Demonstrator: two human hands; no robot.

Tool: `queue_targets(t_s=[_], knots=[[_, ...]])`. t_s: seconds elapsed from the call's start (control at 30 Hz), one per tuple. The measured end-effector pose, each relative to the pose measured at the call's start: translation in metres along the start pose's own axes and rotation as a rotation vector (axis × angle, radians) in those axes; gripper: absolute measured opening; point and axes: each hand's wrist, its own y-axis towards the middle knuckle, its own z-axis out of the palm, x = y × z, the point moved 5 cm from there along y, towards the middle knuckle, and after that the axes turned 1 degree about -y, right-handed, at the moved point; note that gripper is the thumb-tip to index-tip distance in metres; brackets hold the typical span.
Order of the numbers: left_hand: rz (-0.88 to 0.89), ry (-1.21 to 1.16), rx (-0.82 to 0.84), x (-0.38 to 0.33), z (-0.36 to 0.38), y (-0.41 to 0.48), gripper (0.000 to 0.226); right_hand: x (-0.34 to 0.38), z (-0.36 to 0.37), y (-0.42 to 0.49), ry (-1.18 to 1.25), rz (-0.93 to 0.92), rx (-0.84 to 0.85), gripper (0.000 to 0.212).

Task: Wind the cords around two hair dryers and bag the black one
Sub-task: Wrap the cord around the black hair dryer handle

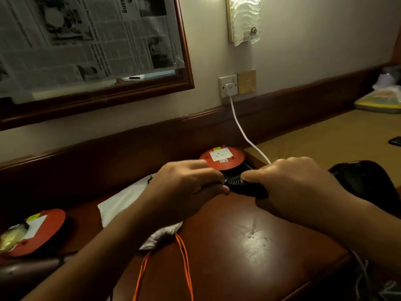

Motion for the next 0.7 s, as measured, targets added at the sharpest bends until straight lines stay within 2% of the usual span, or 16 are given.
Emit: queue_targets(t_s=[0.07,0.13,0.27,0.37,0.47,0.57,0.6,0.63,0.7], knots=[[-0.006,-0.104,0.039,0.009,-0.002,0.012,0.012,0.006,0.003,0.001,-0.021,-0.102,0.028,0.048],[-0.057,-0.213,0.130,0.019,0.003,0.019,0.019,0.007,0.007,0.001,-0.089,-0.177,0.011,0.051],[-0.281,-0.436,0.377,0.036,0.020,0.014,0.017,0.000,0.006,-0.001,-0.113,-0.177,-0.084,0.047],[-0.338,-0.662,0.377,0.037,0.021,0.008,0.018,-0.002,0.000,-0.004,-0.095,-0.126,-0.107,0.041],[-0.434,-0.943,0.388,0.044,0.027,-0.001,0.029,0.001,0.002,-0.005,-0.047,-0.066,-0.120,0.038],[-0.487,-1.198,0.473,0.049,0.044,-0.013,0.057,0.014,0.010,-0.012,0.024,-0.184,-0.174,0.037],[-0.510,-1.260,0.463,0.048,0.050,-0.016,0.060,0.017,0.011,-0.014,0.045,-0.216,-0.195,0.036],[-0.548,-1.301,0.413,0.045,0.056,-0.020,0.057,0.018,0.011,-0.014,0.069,-0.229,-0.216,0.034],[-0.667,-1.363,0.248,0.040,0.071,-0.029,0.035,0.015,0.009,-0.013,0.083,-0.199,-0.234,0.034]])
